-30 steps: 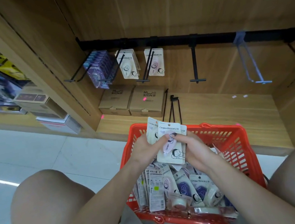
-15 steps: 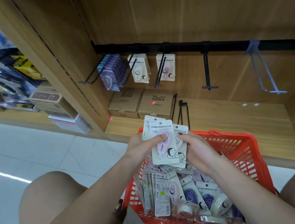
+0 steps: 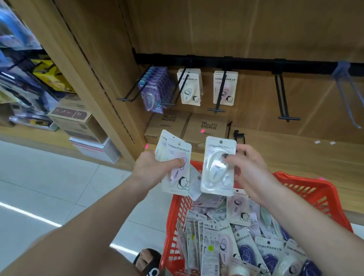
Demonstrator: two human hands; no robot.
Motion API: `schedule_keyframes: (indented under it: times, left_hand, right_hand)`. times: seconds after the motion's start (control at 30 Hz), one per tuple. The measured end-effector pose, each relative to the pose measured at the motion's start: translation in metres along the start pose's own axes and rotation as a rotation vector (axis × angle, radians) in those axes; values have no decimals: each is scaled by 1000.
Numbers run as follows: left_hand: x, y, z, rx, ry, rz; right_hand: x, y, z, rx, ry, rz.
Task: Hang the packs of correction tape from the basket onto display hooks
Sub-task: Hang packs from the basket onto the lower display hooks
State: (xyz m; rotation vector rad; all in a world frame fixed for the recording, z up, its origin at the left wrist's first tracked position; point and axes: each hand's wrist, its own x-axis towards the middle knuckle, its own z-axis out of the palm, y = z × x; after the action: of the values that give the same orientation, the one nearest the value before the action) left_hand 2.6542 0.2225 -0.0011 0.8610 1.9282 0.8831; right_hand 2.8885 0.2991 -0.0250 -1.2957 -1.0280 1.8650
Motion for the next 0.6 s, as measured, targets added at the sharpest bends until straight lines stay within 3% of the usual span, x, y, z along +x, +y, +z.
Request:
schedule_keyframes:
  times: [0.2,0.6]
  left_hand:
    - [21,7,-19,232,78,53]
    - [44,10,-51,286,208,36]
  right_hand:
    - [19,-12,36,-129,-32,-65]
    - [78,-31,120,-196,-61,-261]
